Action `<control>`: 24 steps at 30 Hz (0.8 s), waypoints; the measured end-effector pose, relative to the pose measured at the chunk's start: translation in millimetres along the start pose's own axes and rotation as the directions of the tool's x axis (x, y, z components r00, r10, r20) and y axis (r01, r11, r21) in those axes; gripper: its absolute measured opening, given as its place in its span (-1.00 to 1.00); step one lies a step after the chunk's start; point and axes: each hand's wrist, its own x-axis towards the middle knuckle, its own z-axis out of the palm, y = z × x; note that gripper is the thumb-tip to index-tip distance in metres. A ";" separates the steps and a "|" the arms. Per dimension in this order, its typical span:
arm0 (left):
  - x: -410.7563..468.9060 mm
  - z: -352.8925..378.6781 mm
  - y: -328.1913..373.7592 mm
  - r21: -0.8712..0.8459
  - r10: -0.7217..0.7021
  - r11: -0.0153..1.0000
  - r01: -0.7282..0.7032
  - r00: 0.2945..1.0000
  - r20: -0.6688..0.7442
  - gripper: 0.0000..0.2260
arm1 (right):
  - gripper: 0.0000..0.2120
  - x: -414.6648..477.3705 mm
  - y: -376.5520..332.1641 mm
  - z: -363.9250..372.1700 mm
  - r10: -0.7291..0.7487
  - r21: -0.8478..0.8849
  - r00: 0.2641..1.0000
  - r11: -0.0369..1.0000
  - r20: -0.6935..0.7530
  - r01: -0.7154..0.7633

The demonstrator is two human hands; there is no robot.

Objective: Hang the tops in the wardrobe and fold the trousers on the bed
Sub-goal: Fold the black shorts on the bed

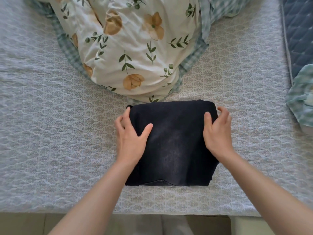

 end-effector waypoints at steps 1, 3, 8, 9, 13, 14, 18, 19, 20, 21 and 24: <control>-3.8 5.5 -4.4 -0.001 -0.029 1.000 0.029 1.000 0.006 -0.32 | -0.46 -6.9 3.4 3.8 0.043 -0.012 0.999 0.999 0.022 -0.043; -1.0 10.5 -12.7 -0.031 -0.050 0.998 0.050 0.999 0.006 -0.36 | -0.45 -13.0 13.0 9.8 0.097 -0.093 0.994 0.991 0.045 -0.093; 18.2 7.4 -29.4 -0.055 0.079 0.996 -0.074 0.992 0.094 -0.42 | -0.46 -8.4 29.4 19.2 0.056 -0.220 0.997 0.975 0.045 -0.045; 19.0 4.6 -30.3 -0.105 0.068 0.993 -0.056 0.991 0.112 -0.42 | -0.47 -6.9 29.8 19.8 0.049 -0.215 0.998 0.976 0.040 -0.039; 3.9 -4.0 -41.6 -0.238 -0.058 0.968 0.078 0.994 0.092 -0.32 | -0.46 -9.7 34.7 19.0 0.077 -0.171 0.996 0.983 0.051 -0.067; -3.7 -5.4 -46.4 -0.240 -0.123 0.960 0.143 0.988 0.097 -0.31 | -0.45 -12.4 37.8 17.9 0.102 -0.158 0.993 0.983 0.066 -0.090; -35.3 -7.4 -65.8 -0.133 -0.310 0.935 0.329 0.940 0.143 -0.59 | -0.43 -30.2 47.2 9.5 0.234 -0.064 0.958 0.972 0.169 -0.226; -40.8 -6.4 -65.4 -0.143 -0.347 0.918 0.370 0.924 0.162 -0.59 | -0.41 -34.2 48.1 9.1 0.269 0.005 0.940 0.961 0.209 -0.276; -44.2 -3.9 -63.6 -0.174 -0.387 0.893 0.415 0.906 0.175 -0.56 | -0.39 -37.5 48.6 9.8 0.304 0.080 0.921 0.940 0.244 -0.332; -45.9 -2.3 -57.5 -0.213 -0.410 0.872 0.441 0.895 0.175 -0.55 | -0.38 -39.5 47.1 10.3 0.331 0.149 0.904 0.913 0.271 -0.379; -41.1 1.2 -43.7 -0.332 -0.480 0.786 0.521 0.854 0.202 -0.56 | -0.40 -38.1 39.0 10.4 0.400 0.262 0.843 0.824 0.358 -0.502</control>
